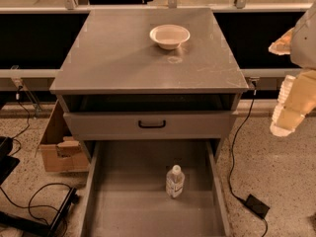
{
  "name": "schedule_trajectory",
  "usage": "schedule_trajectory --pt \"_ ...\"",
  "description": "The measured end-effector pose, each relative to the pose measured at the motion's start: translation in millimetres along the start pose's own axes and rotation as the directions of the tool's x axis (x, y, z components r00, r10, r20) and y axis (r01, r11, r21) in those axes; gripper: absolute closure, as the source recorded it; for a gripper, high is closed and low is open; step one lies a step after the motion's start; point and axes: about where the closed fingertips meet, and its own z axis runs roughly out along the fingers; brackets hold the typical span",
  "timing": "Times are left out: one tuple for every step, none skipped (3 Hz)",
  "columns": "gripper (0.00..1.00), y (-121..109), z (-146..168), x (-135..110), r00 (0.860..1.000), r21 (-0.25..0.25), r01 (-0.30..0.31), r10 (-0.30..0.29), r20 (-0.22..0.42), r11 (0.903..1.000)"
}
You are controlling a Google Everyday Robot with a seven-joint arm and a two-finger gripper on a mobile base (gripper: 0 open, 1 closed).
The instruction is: Pick blue plastic bottle from middle drawer and place on counter
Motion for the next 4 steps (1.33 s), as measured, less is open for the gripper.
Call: schedule_trajectory --pt "0.0 0.0 0.0 0.0 1.0 0.0 0.0 0.0 0.0 1.0" --pt "0.0 -6.6 3.7 0.3 0.999 0.018 -0.016 0.015 0.047 0.9997" --pt "0.0 -19.7 57.7 4.8 0.976 0.002 -0.042 0.041 0.216 0.9991" --pt "0.0 -29.3 104.7 3.9 0.939 0.022 -0.047 0.037 0.341 0.9986"
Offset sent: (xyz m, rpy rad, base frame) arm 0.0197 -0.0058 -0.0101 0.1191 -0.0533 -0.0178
